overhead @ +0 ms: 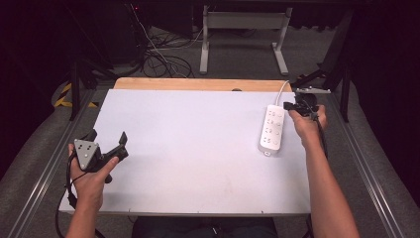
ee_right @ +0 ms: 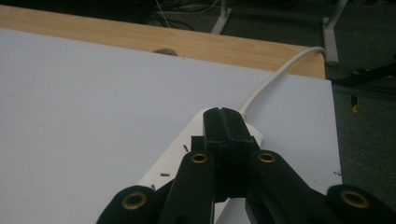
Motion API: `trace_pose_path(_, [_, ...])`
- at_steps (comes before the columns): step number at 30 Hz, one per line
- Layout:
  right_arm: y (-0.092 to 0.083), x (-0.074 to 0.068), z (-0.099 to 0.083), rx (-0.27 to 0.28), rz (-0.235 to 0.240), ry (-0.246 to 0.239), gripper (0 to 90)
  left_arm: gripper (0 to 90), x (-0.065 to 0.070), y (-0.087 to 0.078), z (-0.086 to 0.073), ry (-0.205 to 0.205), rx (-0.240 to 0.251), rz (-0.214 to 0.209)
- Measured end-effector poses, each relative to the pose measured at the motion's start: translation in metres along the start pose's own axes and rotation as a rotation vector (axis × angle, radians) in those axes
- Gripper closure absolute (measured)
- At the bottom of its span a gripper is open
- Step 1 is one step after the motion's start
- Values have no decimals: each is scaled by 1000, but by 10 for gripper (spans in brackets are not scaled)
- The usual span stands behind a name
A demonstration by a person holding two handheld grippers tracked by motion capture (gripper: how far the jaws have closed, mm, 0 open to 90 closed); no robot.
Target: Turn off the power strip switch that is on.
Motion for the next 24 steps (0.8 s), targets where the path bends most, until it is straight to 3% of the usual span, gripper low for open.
trace_pose_path(6, [-24,-7,11,65,27,7,900,76,5,3,1,1,2,-18])
trace_pose_path(10, [-52,-14,11,130,47,10,900,77,10,6,3,-4,8,-35])
trace_pose_path(19, [-81,-25,-1,228,82,10,900,78,24,23,4,-11,10,-83])
trace_pose_path(20, [-88,-28,-3,271,102,8,900,78,26,25,4,-12,9,-88])
trace_pose_path(24, [-97,-34,-11,329,117,19,900,79,30,31,5,-13,9,-102])
Point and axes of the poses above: each handheld gripper's, and its own axes: y roughly forward along the jaws, z roughly out of its top, x roughly to its right, the point moved 9 cm from there along y, roughly forward along the jaws, and after that the axes turned 7 degrees about x, right-handed, at the moved point
